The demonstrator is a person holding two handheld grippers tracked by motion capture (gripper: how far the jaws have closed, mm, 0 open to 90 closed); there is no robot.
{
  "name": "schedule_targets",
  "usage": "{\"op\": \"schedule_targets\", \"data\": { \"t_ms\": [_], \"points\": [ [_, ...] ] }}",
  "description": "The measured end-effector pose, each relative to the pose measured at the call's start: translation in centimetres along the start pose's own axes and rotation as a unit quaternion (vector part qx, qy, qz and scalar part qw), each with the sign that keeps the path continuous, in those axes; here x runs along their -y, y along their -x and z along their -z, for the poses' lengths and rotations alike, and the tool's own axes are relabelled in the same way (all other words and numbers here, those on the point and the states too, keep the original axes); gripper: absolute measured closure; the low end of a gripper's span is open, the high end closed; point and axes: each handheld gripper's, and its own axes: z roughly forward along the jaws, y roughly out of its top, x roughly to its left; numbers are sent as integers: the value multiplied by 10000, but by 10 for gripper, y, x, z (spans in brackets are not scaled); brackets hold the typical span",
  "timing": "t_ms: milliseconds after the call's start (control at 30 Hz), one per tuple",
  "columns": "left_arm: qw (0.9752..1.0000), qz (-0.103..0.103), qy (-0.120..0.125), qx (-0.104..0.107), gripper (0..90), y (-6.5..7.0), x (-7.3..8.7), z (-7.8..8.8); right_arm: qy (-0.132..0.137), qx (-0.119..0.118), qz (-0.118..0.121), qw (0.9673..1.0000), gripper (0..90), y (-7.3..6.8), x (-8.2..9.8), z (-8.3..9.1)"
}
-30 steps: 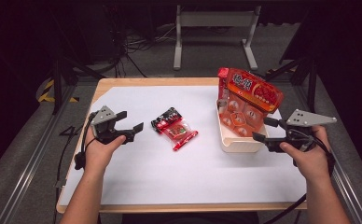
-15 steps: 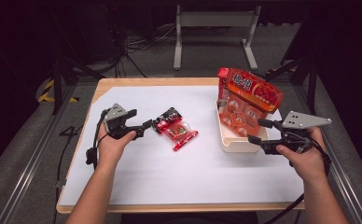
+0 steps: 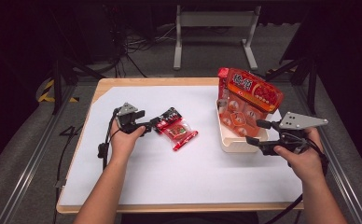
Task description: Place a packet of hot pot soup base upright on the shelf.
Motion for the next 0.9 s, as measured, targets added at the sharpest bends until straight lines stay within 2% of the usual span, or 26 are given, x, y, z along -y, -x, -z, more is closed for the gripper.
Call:
{"op": "schedule_targets", "data": {
  "t_ms": [167, 300, 333, 400, 467, 633, 733, 800, 900],
  "points": [
    [9999, 106, -97, -9, 348, -4, 3, -9, -50, -5, 19, 10000, 290, -2, 1, -2],
    [9993, 350, -91, 129, 382, -11, 6, -14, -76, -19, 40, 10000, 290, -3, 2, -5],
    [9992, 359, -86, 129, 399, -13, 7, -15, -97, -19, 32, 9999, 290, -4, 3, -5],
    [9989, 420, -163, 158, 489, -15, 9, -19, -123, -28, 28, 9999, 290, -4, 4, -6],
    [9989, 393, -240, 81, 503, -17, 11, -22, -137, -29, 48, 9999, 290, -4, 4, -7],
    [9981, 482, -369, -83, 532, -19, 13, -28, -168, -17, 53, 9998, 290, -6, 6, -7],
    [9968, 585, -532, -95, 576, -20, 13, -31, -180, -1, 52, 9998, 290, -7, 7, -6],
    [9953, 684, -673, -96, 578, -19, 13, -34, -188, 6, 58, 9998, 290, -7, 7, -5],
    [9942, 717, -794, -143, 567, -19, 14, -37, -199, 8, 53, 9998, 290, -7, 8, -5]
  ]
}}
